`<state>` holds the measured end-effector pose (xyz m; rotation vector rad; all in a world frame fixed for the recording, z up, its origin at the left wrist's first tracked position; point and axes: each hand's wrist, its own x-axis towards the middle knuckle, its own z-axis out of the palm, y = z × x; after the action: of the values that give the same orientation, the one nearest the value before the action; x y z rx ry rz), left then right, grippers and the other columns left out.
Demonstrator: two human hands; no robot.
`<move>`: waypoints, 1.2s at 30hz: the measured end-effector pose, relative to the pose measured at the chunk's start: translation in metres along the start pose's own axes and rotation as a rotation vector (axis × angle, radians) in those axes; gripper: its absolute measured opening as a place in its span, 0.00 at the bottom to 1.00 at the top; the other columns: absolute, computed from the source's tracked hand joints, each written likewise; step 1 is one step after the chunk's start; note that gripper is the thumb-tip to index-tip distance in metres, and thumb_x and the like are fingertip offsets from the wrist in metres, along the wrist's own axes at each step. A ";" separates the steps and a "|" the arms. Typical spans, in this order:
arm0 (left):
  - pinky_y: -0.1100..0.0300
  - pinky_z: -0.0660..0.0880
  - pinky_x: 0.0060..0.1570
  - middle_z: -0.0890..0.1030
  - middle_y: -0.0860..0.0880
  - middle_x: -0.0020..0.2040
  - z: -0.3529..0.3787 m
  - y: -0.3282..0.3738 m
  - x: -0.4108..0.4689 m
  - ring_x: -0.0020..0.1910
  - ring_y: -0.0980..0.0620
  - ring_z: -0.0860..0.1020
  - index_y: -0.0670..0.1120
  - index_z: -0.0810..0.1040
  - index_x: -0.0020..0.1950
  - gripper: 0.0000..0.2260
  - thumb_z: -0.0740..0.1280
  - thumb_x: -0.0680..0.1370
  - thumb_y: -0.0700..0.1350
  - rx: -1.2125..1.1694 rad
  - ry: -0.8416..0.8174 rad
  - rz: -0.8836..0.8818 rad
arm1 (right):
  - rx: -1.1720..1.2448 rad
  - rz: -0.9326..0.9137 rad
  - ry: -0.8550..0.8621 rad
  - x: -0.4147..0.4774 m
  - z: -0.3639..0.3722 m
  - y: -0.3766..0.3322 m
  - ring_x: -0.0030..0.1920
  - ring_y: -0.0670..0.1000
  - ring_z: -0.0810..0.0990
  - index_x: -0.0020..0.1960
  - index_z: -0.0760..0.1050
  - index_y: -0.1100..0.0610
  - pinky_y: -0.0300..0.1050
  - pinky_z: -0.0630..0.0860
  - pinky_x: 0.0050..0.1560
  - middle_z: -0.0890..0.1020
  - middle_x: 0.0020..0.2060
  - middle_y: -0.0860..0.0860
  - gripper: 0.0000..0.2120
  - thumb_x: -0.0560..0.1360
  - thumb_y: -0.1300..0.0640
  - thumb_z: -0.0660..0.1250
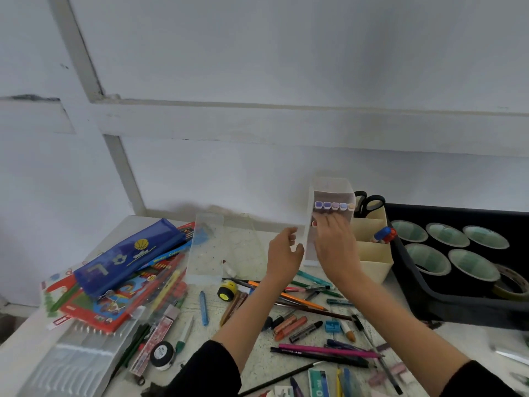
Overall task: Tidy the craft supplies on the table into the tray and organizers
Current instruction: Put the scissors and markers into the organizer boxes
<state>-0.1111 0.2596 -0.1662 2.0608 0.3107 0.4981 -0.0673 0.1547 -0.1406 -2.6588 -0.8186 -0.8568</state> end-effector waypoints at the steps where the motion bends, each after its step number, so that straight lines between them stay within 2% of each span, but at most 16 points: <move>1: 0.59 0.73 0.58 0.78 0.44 0.58 -0.004 0.001 -0.006 0.57 0.50 0.76 0.41 0.72 0.65 0.16 0.64 0.77 0.38 -0.006 0.019 0.004 | 0.012 -0.005 0.053 -0.009 -0.006 -0.006 0.49 0.59 0.80 0.56 0.77 0.64 0.54 0.78 0.51 0.81 0.48 0.59 0.24 0.61 0.70 0.74; 2: 0.58 0.74 0.58 0.78 0.45 0.57 -0.009 0.003 -0.013 0.55 0.51 0.76 0.42 0.73 0.64 0.15 0.64 0.77 0.38 -0.012 0.039 0.007 | 0.031 -0.016 0.093 -0.017 -0.011 -0.012 0.49 0.58 0.79 0.56 0.77 0.63 0.53 0.78 0.50 0.81 0.48 0.58 0.23 0.62 0.69 0.73; 4: 0.62 0.74 0.54 0.79 0.47 0.57 -0.018 0.005 -0.027 0.52 0.53 0.76 0.43 0.75 0.62 0.14 0.64 0.76 0.36 -0.020 0.087 0.017 | 0.091 -0.044 0.111 -0.031 -0.017 -0.024 0.48 0.57 0.80 0.54 0.77 0.61 0.52 0.77 0.48 0.81 0.47 0.57 0.20 0.63 0.68 0.72; 8: 0.74 0.68 0.46 0.80 0.51 0.54 -0.042 0.001 -0.064 0.49 0.58 0.76 0.45 0.77 0.58 0.13 0.63 0.76 0.35 0.009 0.162 0.049 | 0.246 -0.106 0.006 -0.062 -0.009 -0.045 0.45 0.57 0.80 0.52 0.78 0.61 0.52 0.78 0.43 0.81 0.45 0.55 0.21 0.60 0.71 0.72; 12: 0.63 0.74 0.50 0.81 0.52 0.50 -0.076 -0.020 -0.098 0.48 0.56 0.77 0.46 0.80 0.53 0.11 0.64 0.75 0.35 0.097 0.250 0.018 | 0.378 -0.101 -0.143 -0.084 -0.001 -0.069 0.46 0.56 0.78 0.54 0.77 0.59 0.51 0.76 0.45 0.80 0.46 0.54 0.19 0.64 0.69 0.70; 14: 0.60 0.74 0.50 0.82 0.52 0.47 -0.097 -0.034 -0.111 0.47 0.55 0.77 0.46 0.81 0.50 0.10 0.65 0.74 0.36 0.148 0.296 -0.032 | 0.437 -0.115 -0.201 -0.089 0.000 -0.084 0.48 0.56 0.76 0.54 0.77 0.59 0.51 0.75 0.48 0.79 0.47 0.54 0.16 0.68 0.68 0.68; 17: 0.57 0.74 0.54 0.82 0.52 0.49 -0.133 -0.055 -0.124 0.51 0.55 0.77 0.47 0.81 0.50 0.09 0.65 0.74 0.37 0.239 0.349 -0.076 | 0.528 -0.149 -0.259 -0.091 0.001 -0.110 0.49 0.56 0.74 0.55 0.76 0.60 0.49 0.73 0.50 0.78 0.48 0.55 0.13 0.72 0.67 0.64; 19: 0.55 0.73 0.55 0.82 0.51 0.51 -0.157 -0.070 -0.123 0.53 0.53 0.77 0.47 0.81 0.51 0.07 0.66 0.74 0.40 0.373 0.390 -0.074 | 0.568 -0.164 -0.284 -0.086 0.004 -0.127 0.52 0.55 0.73 0.57 0.75 0.59 0.48 0.71 0.53 0.78 0.50 0.54 0.12 0.74 0.65 0.63; 21: 0.53 0.72 0.54 0.81 0.50 0.51 -0.179 -0.086 -0.118 0.53 0.50 0.76 0.47 0.80 0.53 0.09 0.69 0.75 0.48 0.498 0.408 -0.095 | 0.579 -0.175 -0.305 -0.078 0.007 -0.144 0.55 0.53 0.72 0.59 0.74 0.57 0.46 0.70 0.56 0.77 0.52 0.53 0.13 0.75 0.63 0.62; 24: 0.51 0.70 0.58 0.76 0.49 0.57 -0.202 -0.106 -0.110 0.58 0.48 0.72 0.48 0.74 0.60 0.24 0.66 0.72 0.62 0.588 0.275 -0.226 | 0.516 -0.201 -0.354 -0.061 0.018 -0.167 0.59 0.51 0.70 0.63 0.71 0.55 0.44 0.68 0.58 0.75 0.58 0.51 0.16 0.75 0.61 0.62; 28: 0.49 0.67 0.64 0.71 0.46 0.65 -0.216 -0.123 -0.095 0.64 0.45 0.69 0.48 0.67 0.68 0.33 0.64 0.70 0.67 0.688 0.048 -0.314 | 0.317 -0.229 -0.474 -0.042 0.036 -0.191 0.65 0.51 0.67 0.70 0.64 0.53 0.44 0.64 0.62 0.71 0.65 0.50 0.21 0.78 0.56 0.61; 31: 0.48 0.68 0.62 0.74 0.46 0.60 -0.217 -0.133 -0.087 0.60 0.45 0.70 0.50 0.69 0.65 0.33 0.63 0.69 0.70 0.759 -0.050 -0.286 | 0.218 -0.192 -0.499 -0.037 0.047 -0.200 0.66 0.52 0.67 0.70 0.65 0.52 0.46 0.62 0.61 0.72 0.65 0.50 0.20 0.79 0.57 0.60; 34: 0.52 0.72 0.54 0.77 0.49 0.49 -0.221 -0.137 -0.083 0.52 0.48 0.73 0.51 0.75 0.58 0.28 0.62 0.69 0.70 0.736 -0.022 -0.164 | 0.141 -0.168 -0.433 -0.039 0.054 -0.198 0.61 0.52 0.71 0.65 0.70 0.51 0.46 0.63 0.57 0.76 0.59 0.49 0.17 0.78 0.62 0.59; 36: 0.56 0.72 0.50 0.76 0.50 0.47 -0.225 -0.133 -0.082 0.50 0.50 0.73 0.51 0.77 0.56 0.25 0.66 0.68 0.67 0.692 -0.002 -0.100 | 0.137 -0.161 -0.367 -0.041 0.053 -0.192 0.57 0.53 0.74 0.59 0.75 0.52 0.47 0.64 0.54 0.79 0.55 0.50 0.16 0.75 0.66 0.62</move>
<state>-0.2911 0.4640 -0.1954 2.6921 0.6510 0.3524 -0.1799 0.3135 -0.1989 -2.6906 -1.1417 -0.3276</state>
